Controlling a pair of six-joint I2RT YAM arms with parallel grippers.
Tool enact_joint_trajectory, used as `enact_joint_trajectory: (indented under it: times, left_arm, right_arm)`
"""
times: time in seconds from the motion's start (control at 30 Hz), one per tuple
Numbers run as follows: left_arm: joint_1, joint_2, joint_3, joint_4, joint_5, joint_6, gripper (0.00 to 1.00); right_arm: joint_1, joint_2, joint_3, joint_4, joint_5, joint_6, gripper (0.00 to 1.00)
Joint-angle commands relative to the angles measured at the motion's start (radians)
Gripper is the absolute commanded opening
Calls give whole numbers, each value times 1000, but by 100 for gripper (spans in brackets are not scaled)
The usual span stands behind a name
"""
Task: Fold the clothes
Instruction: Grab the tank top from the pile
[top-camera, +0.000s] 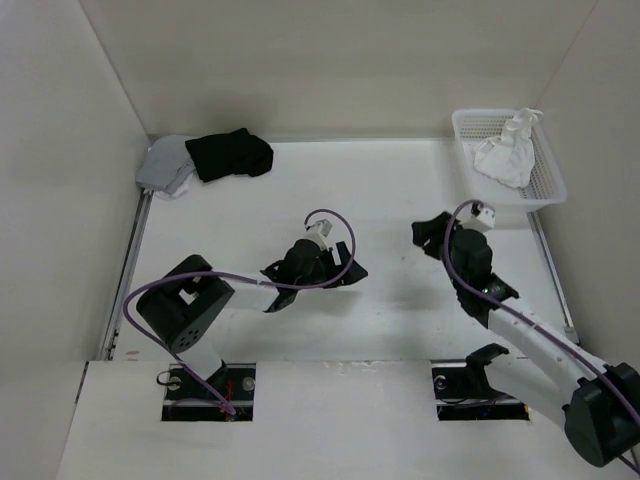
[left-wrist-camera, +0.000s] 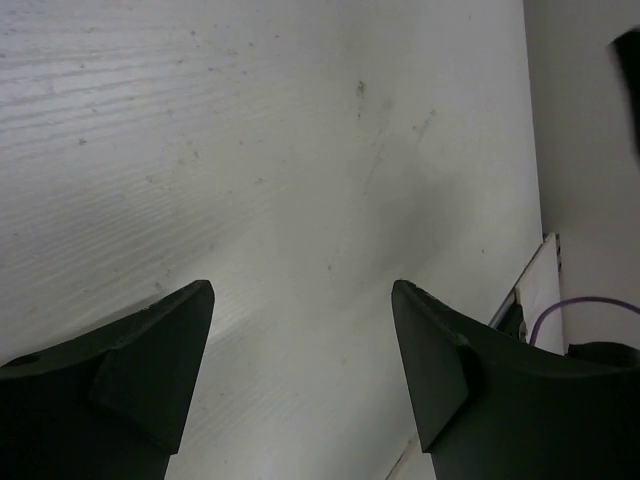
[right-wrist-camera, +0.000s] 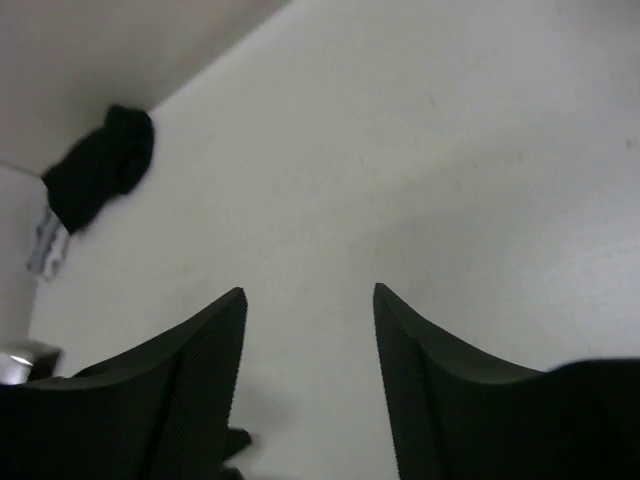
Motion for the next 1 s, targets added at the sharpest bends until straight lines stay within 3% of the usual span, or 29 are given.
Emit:
enact_joint_trajectory:
  times: [0.0,0.03,0.13,0.3,0.33,0.4,0.5,0.6,0.8,0.97]
  left_arm:
    - [-8,-26,-29,95,29,35,71]
    - [-2,-33,-43,113,32,33,71]
    - [-2,-100,-86,163,25,51,70]
    - [-14,-184,-132,204,-46,136,65]
    - [-11,-187,-135,205,-50,139,64]
    - [6,-168,-143,233,-46,134,64]
    - [20,-136,-141,245,-32,127,64]
    - [38,-127,-138,245,-26,127,65]
    - [80,-116,-158,285,-15,110,66]
    - [139,-89,-173,343,44,41,66]
  right_arm:
    - [-89,62,252,-18,32,-98,50]
    - [-149,131,347,-27,18,-122,32]
    - [-262,298,513,-28,-5,-164,12]
    - [-436,654,854,-106,-2,-192,4]
    - [-457,703,906,-122,0,-192,5]
    - [-549,944,1146,-220,17,-192,17]
    - [-608,1191,1428,-342,3,-224,44]
    - [-648,1362,1614,-401,20,-242,56]
    - [-711,1604,1909,-519,47,-239,62]
    - [-732,1719,2049,-606,132,-219,62]
